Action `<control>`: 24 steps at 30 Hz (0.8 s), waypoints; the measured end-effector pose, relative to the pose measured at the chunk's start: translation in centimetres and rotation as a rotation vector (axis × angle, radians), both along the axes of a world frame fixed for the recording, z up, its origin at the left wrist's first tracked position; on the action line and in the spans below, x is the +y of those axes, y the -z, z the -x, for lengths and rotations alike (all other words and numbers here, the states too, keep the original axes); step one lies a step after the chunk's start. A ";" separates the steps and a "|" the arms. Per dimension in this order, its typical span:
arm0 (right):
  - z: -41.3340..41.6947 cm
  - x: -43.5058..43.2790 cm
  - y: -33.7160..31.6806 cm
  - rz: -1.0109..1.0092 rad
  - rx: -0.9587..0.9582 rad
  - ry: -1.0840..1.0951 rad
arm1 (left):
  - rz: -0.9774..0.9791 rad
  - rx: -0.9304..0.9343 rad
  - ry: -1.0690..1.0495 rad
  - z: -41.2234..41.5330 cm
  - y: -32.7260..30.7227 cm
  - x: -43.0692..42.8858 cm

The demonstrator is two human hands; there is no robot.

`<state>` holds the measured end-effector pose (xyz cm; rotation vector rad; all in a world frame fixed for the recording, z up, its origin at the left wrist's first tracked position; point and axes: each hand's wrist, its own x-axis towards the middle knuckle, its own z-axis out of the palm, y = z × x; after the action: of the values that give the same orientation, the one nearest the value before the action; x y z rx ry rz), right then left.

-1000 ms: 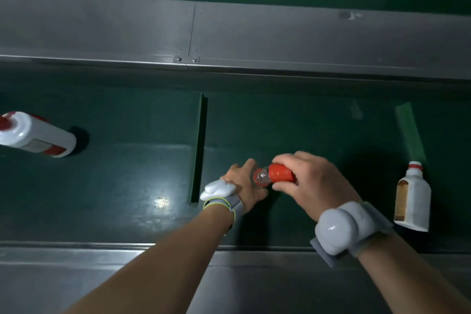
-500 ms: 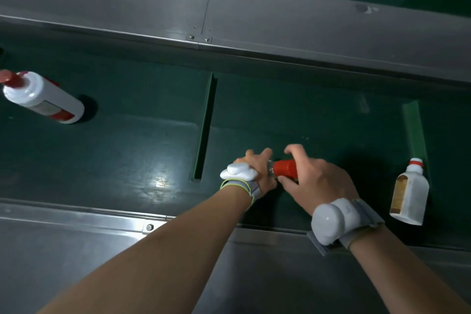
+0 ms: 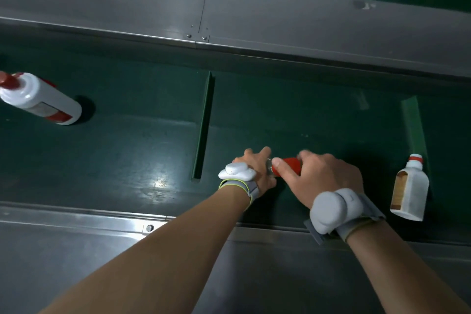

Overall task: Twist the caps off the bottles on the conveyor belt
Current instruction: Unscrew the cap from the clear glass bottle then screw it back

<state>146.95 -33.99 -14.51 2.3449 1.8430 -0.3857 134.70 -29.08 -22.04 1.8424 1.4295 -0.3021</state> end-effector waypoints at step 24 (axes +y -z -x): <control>1.1 -0.5 0.4 -0.074 0.007 -0.081 | -0.006 -0.010 -0.003 0.1 -0.1 0.2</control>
<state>145.86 -34.52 -14.90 2.3084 1.9811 -0.3222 134.61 -28.91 -21.91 1.8442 1.4281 -0.2874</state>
